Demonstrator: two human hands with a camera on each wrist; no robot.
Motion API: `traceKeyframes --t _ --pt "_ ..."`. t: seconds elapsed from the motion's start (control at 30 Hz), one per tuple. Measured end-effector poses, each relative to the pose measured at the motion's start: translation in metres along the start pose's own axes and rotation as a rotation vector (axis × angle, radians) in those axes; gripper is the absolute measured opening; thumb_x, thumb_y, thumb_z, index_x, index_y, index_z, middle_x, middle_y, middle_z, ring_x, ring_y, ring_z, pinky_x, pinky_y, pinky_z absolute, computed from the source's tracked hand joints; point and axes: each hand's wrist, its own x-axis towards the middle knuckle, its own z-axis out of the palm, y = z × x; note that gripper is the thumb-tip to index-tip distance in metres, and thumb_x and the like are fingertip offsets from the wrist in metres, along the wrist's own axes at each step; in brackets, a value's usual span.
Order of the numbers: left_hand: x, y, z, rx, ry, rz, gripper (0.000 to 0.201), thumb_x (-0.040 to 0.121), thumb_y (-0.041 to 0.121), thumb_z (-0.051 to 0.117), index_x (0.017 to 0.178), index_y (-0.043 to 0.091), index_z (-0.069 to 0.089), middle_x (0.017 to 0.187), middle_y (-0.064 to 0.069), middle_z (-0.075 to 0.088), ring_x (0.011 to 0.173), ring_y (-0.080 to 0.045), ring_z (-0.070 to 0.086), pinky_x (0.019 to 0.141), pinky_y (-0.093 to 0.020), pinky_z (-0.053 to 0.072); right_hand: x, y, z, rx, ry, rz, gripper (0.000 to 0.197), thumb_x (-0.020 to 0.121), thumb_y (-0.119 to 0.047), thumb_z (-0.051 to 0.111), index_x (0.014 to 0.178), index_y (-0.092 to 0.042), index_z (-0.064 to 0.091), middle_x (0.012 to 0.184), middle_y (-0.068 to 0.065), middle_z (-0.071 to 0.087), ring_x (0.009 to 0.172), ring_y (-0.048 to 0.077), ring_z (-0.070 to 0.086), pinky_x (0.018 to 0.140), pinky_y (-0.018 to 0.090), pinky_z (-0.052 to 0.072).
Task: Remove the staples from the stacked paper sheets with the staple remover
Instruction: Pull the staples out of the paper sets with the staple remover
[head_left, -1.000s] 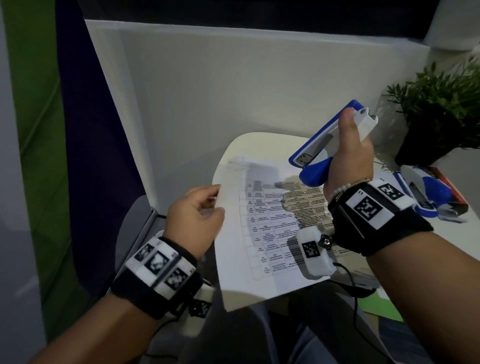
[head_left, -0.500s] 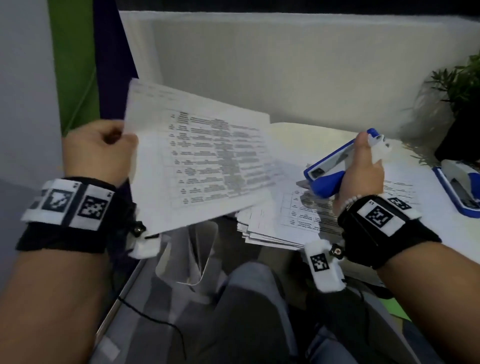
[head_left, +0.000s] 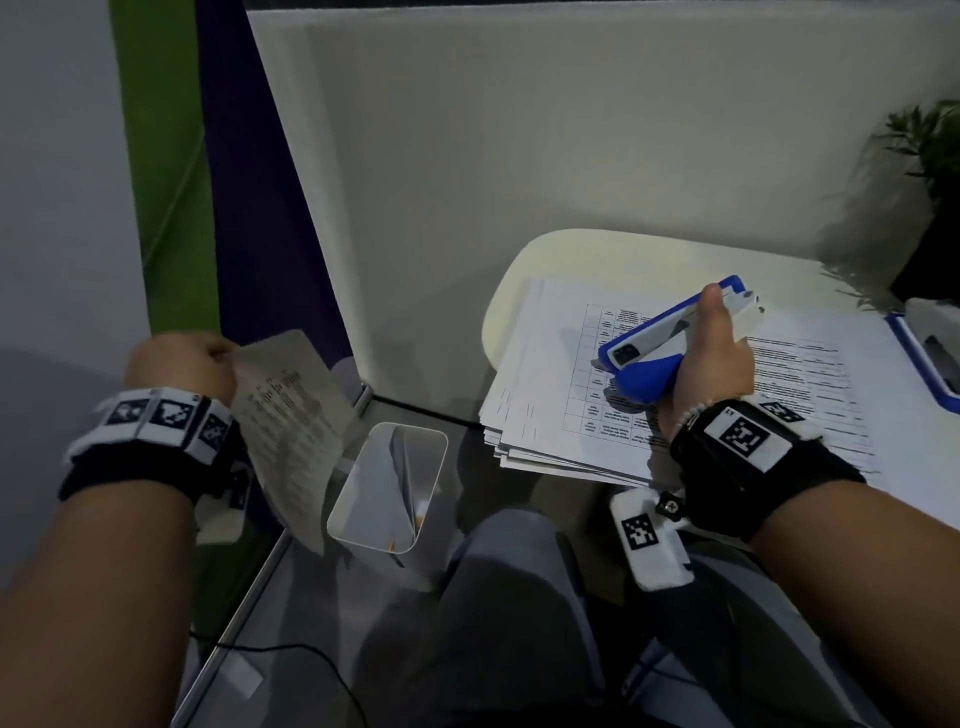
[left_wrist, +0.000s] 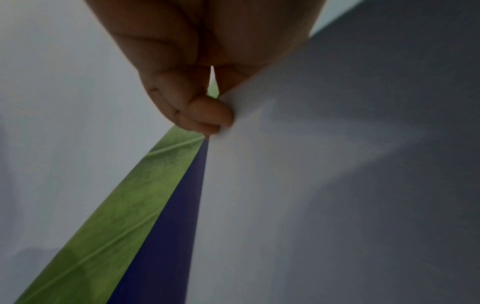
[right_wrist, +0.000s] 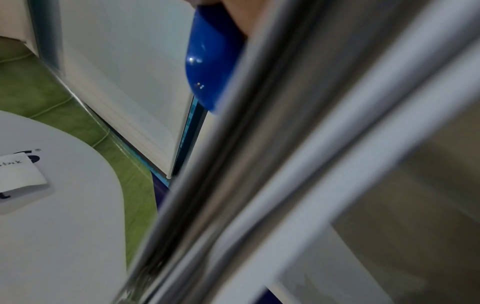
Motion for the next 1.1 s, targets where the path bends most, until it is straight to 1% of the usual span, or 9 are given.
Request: traceKeyframes --t 0.13,0.3,0.4,0.5,0.67,0.77,0.9,1.0,1.1 --pt "-0.013 -0.005 0.024 0.032 -0.113 -0.039 0.027 0.090 0.002 0.048 0.104 0.007 0.071 0.104 -0.021 0.067 0.077 -0.032 0.054 0.068 -0.030 0.040 0.000 0.001 0.000 0.005 0.002 -0.005 0.024 0.090 -0.046 0.057 0.090 -0.022 0.054 0.078 -0.005 0.056 0.069 0.013 0.059 0.072 0.033 0.053" --pt "-0.023 -0.003 0.037 -0.017 -0.157 -0.082 0.030 0.092 0.004 0.043 0.108 0.006 0.069 0.105 -0.020 0.066 0.092 -0.036 0.059 0.077 -0.034 0.047 -0.001 0.001 -0.001 -0.002 0.013 -0.020 0.026 0.091 -0.045 0.057 0.095 -0.019 0.055 0.078 -0.005 0.055 0.070 0.013 0.058 0.070 0.031 0.052" --pt "-0.016 0.000 0.031 -0.023 -0.126 -0.080 0.030 0.092 0.003 0.045 0.109 0.007 0.069 0.107 -0.020 0.066 0.093 -0.037 0.059 0.077 -0.032 0.045 0.000 0.003 -0.001 0.009 0.009 -0.011 0.029 0.090 -0.045 0.057 0.099 -0.018 0.055 0.080 -0.005 0.056 0.072 0.015 0.059 0.069 0.032 0.052" --pt "-0.012 0.003 0.022 -0.040 -0.066 -0.043 0.028 0.090 0.002 0.047 0.106 0.005 0.070 0.106 -0.021 0.067 0.092 -0.037 0.059 0.070 -0.027 0.039 0.001 0.004 -0.001 0.010 0.004 -0.017 0.028 0.090 -0.046 0.057 0.099 -0.019 0.055 0.081 -0.004 0.056 0.074 0.016 0.059 0.069 0.033 0.052" --pt "-0.010 0.008 0.011 -0.024 -0.023 -0.013 0.028 0.089 0.001 0.047 0.106 0.003 0.069 0.104 -0.025 0.066 0.090 -0.041 0.058 0.067 -0.029 0.037 -0.002 0.002 -0.001 0.028 -0.008 -0.026 0.021 0.092 -0.043 0.056 0.091 -0.023 0.054 0.076 -0.007 0.053 0.066 0.009 0.055 0.062 0.025 0.049" --pt "-0.012 0.008 0.012 -0.019 -0.002 -0.010 0.028 0.089 0.000 0.047 0.107 0.001 0.069 0.103 -0.027 0.066 0.089 -0.042 0.058 0.070 -0.034 0.040 -0.003 0.003 -0.001 0.036 -0.012 -0.012 0.021 0.092 -0.043 0.056 0.094 -0.022 0.053 0.078 -0.006 0.053 0.066 0.010 0.056 0.063 0.027 0.051" --pt "-0.015 0.004 0.028 -0.062 -0.100 -0.063 0.030 0.091 0.001 0.045 0.112 0.002 0.066 0.112 -0.023 0.064 0.097 -0.040 0.057 0.073 -0.030 0.040 -0.004 0.002 -0.001 0.031 -0.021 0.007 0.024 0.089 -0.046 0.058 0.091 -0.023 0.054 0.082 -0.003 0.055 0.076 0.018 0.059 0.077 0.042 0.055" --pt "-0.021 -0.002 0.049 -0.073 -0.158 -0.065 0.028 0.091 0.002 0.046 0.110 0.002 0.067 0.110 -0.022 0.065 0.096 -0.038 0.058 0.073 -0.029 0.040 -0.005 0.001 -0.001 0.038 -0.026 -0.007 0.020 0.092 -0.042 0.057 0.086 -0.023 0.053 0.076 -0.005 0.054 0.066 0.011 0.058 0.070 0.032 0.052" --pt "-0.033 -0.001 0.067 -0.063 -0.226 -0.115 0.025 0.092 0.007 0.051 0.111 0.002 0.066 0.107 -0.021 0.066 0.094 -0.036 0.060 0.071 -0.029 0.041 -0.006 0.000 -0.001 0.021 -0.019 -0.042 0.017 0.093 -0.039 0.055 0.085 -0.025 0.053 0.074 -0.008 0.054 0.065 0.007 0.056 0.070 0.029 0.049"
